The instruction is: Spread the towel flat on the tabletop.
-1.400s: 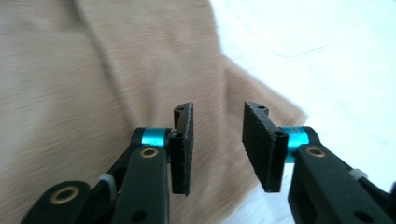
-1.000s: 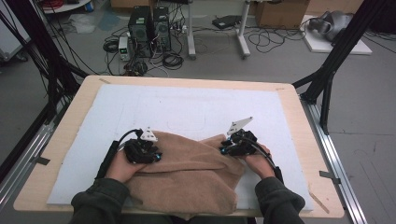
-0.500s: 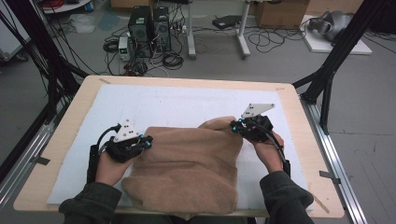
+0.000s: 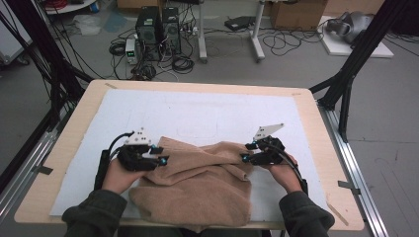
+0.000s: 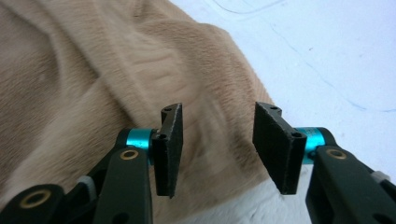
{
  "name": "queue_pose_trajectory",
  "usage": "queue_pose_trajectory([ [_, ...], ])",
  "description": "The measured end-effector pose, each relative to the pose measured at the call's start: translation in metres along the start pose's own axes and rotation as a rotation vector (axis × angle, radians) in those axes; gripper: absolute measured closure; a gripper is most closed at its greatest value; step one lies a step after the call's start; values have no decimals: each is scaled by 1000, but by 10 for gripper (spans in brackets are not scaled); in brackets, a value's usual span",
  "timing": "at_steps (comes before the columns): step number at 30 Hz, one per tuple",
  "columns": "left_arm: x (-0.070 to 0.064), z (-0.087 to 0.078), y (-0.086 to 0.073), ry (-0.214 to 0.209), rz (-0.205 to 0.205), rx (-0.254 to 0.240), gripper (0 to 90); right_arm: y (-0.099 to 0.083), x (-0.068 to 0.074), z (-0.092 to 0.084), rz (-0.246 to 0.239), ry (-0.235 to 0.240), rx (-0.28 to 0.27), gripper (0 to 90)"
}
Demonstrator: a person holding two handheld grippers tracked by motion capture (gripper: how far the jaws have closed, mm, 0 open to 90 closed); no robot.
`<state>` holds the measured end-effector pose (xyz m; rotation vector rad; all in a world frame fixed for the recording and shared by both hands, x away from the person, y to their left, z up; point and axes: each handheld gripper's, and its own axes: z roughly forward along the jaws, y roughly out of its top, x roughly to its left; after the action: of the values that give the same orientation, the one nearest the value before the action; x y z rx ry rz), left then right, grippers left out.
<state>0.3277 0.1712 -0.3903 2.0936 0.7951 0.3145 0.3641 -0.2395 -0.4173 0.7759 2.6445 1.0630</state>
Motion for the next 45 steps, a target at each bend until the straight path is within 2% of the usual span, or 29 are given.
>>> queue_pose_trajectory([
  [3,12,24,7,22,-35,33,505,1,-4,14,7,13,43,541],
  [4,16,33,5,8,-47,75,502,2,-3,19,-7,40,76,771],
  [5,19,42,2,-3,-61,138,502,2,-3,19,-7,40,76,771],
  [6,21,52,-3,-27,-91,215,505,3,-3,20,-19,58,90,825],
  [7,22,56,-6,-38,-82,231,516,4,-3,20,-14,63,93,839],
  [9,18,53,-5,23,-30,246,671,8,-5,17,4,60,98,841],
  [11,16,51,-4,26,-12,251,802,16,-4,9,-10,11,77,841],
  [12,15,48,-3,41,-4,233,890,26,-2,-4,-33,-49,20,842],
  [13,10,36,1,116,34,159,894,31,0,-12,-47,-83,-20,842],
  [14,10,36,1,116,34,159,895,31,0,-12,-47,-83,-20,842],
  [16,3,16,6,196,61,28,895,41,6,-27,-66,-153,-90,841],
  [18,-2,2,6,228,86,-25,896,46,10,-37,-91,-200,-134,841],
  [19,-3,0,5,214,79,-31,896,47,11,-39,-92,-212,-147,838],
  [21,-2,2,-1,145,62,39,895,44,9,-33,-70,-208,-134,775],
  [22,-2,7,-5,105,55,89,895,41,5,-25,-51,-184,-99,712],
  [23,-1,11,-9,72,50,132,893,37,0,-17,-29,-182,-42,588],
  [24,-1,14,-13,62,48,155,864,32,-4,-10,17,-188,-3,513],
  [25,0,15,-15,47,37,155,800,27,-8,-5,58,-137,0,536],
  [26,3,15,-16,38,20,142,755,22,-8,-3,60,-118,-17,530],
  [27,5,15,-15,59,6,131,696,19,-6,-2,42,-137,-17,527],
  [29,13,17,-13,88,-44,101,585,15,-6,1,41,-85,-24,501],
  [31,18,22,-12,96,-72,86,535,13,-8,7,39,-78,5,493],
  [33,21,30,-14,78,-78,105,509,11,-10,12,32,-78,25,494],
  [35,19,40,-17,72,-66,162,540,8,-10,21,28,-72,63,547],
  [36,17,46,-19,77,-35,193,540,8,-10,21,28,-72,63,547],
  [38,15,46,-18,96,-21,178,602,5,-8,25,28,-63,52,642],
  [40,14,46,-18,87,-18,172,707,3,-7,27,37,-39,37,773],
  [41,13,47,-18,79,-14,172,819,4,-4,28,30,-33,40,828],
  [45,7,44,-16,97,23,188,858,7,0,23,-8,-42,48,849],
])
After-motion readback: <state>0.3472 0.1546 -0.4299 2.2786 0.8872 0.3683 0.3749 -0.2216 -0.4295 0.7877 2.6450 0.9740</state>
